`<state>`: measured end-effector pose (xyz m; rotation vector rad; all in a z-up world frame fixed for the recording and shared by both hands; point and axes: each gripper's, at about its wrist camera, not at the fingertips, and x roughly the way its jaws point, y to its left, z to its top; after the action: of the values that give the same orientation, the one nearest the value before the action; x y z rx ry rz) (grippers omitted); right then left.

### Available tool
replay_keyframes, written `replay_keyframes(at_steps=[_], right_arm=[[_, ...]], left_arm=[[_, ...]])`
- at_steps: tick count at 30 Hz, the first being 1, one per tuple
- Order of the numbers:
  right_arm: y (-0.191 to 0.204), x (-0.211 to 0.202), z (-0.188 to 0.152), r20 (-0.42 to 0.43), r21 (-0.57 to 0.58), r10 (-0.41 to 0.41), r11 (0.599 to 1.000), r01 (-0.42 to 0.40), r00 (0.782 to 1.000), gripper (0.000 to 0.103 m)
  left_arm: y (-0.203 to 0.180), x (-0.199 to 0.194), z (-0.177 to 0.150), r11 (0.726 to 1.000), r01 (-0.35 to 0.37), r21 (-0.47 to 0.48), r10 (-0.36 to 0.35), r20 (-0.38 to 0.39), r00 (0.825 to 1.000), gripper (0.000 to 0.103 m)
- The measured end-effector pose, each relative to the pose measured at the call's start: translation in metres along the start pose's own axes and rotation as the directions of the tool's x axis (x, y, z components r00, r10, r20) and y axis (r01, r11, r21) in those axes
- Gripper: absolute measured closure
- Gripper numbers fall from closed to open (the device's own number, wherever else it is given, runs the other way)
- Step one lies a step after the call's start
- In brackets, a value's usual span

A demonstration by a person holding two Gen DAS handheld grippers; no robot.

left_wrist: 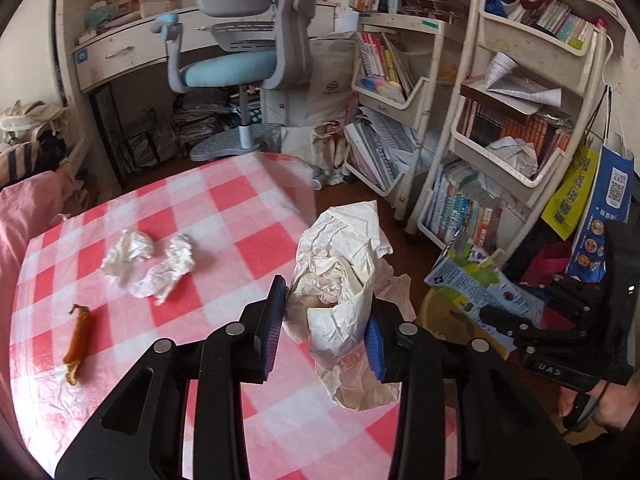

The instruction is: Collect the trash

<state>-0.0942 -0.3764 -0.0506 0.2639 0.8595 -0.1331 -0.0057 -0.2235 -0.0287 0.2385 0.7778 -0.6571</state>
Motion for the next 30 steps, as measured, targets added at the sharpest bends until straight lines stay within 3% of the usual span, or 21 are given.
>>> replay_keyframes(at_steps=[5, 11, 14, 17, 20, 24, 30], right_arm=[[-0.059, 0.029, -0.035, -0.077, 0.106, -0.056, 0.992, 0.064, 0.995, 0.057], [-0.114, 0.050, -0.054, -0.133, 0.234, -0.112, 0.962, 0.141, 0.985, 0.055], [-0.140, 0.043, -0.060, -0.134, 0.328, -0.122, 0.931, 0.160, 0.983, 0.054], [-0.153, 0.018, -0.056, -0.075, 0.383, -0.138, 0.911, 0.156, 0.988, 0.054], [-0.143, 0.001, -0.040, -0.017, 0.360, -0.122, 0.925, 0.120, 0.992, 0.053], [-0.112, -0.018, -0.008, 0.067, 0.300, -0.045, 0.954, 0.023, 0.997, 0.048], [-0.019, -0.037, 0.049, 0.132, 0.096, 0.130, 0.985, -0.144, 0.983, 0.040]], left_arm=[[-0.053, 0.041, 0.006, 0.995, 0.100, 0.001, -0.100, -0.050, 0.994, 0.069], [-0.132, 0.097, 0.012, 0.983, 0.184, 0.014, -0.181, -0.119, 0.976, 0.067], [-0.155, 0.119, 0.010, 0.982, 0.189, -0.007, -0.187, -0.152, 0.970, 0.052], [-0.162, 0.121, 0.005, 0.990, 0.143, 0.007, -0.140, -0.167, 0.976, 0.041], [-0.143, 0.099, 0.008, 0.996, 0.088, 0.010, -0.086, -0.119, 0.989, 0.033], [-0.092, 0.048, 0.012, 0.999, -0.015, -0.051, 0.014, -0.013, 1.000, 0.024], [0.006, -0.033, -0.008, 0.967, -0.191, -0.166, 0.203, 0.057, 0.978, 0.018]])
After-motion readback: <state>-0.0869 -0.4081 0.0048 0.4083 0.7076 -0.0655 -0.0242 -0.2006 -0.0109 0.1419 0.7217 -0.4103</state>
